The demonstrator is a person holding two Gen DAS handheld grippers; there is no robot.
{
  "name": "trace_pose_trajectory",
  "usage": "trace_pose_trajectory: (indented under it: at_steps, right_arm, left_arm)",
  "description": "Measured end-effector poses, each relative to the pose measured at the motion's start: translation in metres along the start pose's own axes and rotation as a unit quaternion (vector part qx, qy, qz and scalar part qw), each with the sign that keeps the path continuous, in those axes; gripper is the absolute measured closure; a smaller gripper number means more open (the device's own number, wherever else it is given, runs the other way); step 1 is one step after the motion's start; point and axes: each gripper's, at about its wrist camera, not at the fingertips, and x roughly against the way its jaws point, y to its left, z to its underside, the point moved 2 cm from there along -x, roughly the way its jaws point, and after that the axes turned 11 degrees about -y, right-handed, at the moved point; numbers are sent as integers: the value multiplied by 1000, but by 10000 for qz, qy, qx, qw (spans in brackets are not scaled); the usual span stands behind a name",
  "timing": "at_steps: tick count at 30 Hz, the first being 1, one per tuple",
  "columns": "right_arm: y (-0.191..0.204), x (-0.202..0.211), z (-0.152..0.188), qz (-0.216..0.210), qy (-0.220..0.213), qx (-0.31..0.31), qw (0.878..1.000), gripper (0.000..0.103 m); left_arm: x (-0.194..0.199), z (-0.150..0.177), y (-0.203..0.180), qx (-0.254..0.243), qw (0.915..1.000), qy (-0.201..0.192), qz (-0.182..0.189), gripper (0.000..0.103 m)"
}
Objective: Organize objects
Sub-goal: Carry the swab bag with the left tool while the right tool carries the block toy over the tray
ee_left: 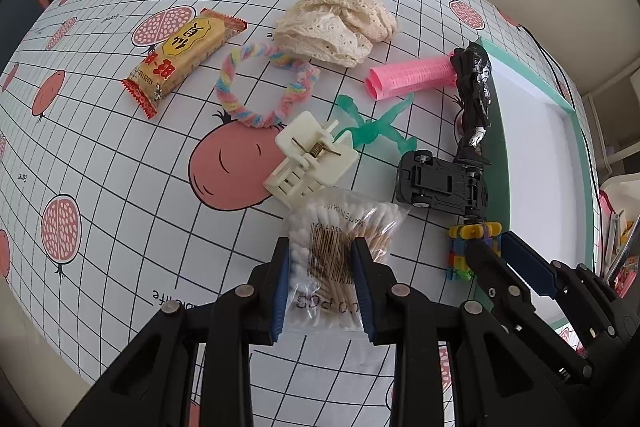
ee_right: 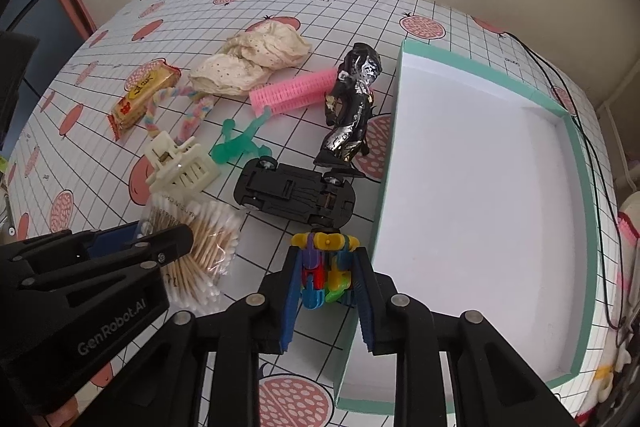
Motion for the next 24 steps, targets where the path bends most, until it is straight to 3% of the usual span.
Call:
trace_pose_trajectory:
  at_steps: [5,15,24]
  right_arm:
    - [-1,7,-4,-87,-117,-26,9999,76]
    - [-19,33,-17,-189,-579,-558,9966,76]
    - [-57,46,-18,98,-859,-1125,9899,76]
  left_arm:
    - [3,0,-1,4,10000,-55,60,74]
    - [38,0,-16,22,9977,-566,364,78]
    - [43,-33,-35,189,9898,-1234,685,78]
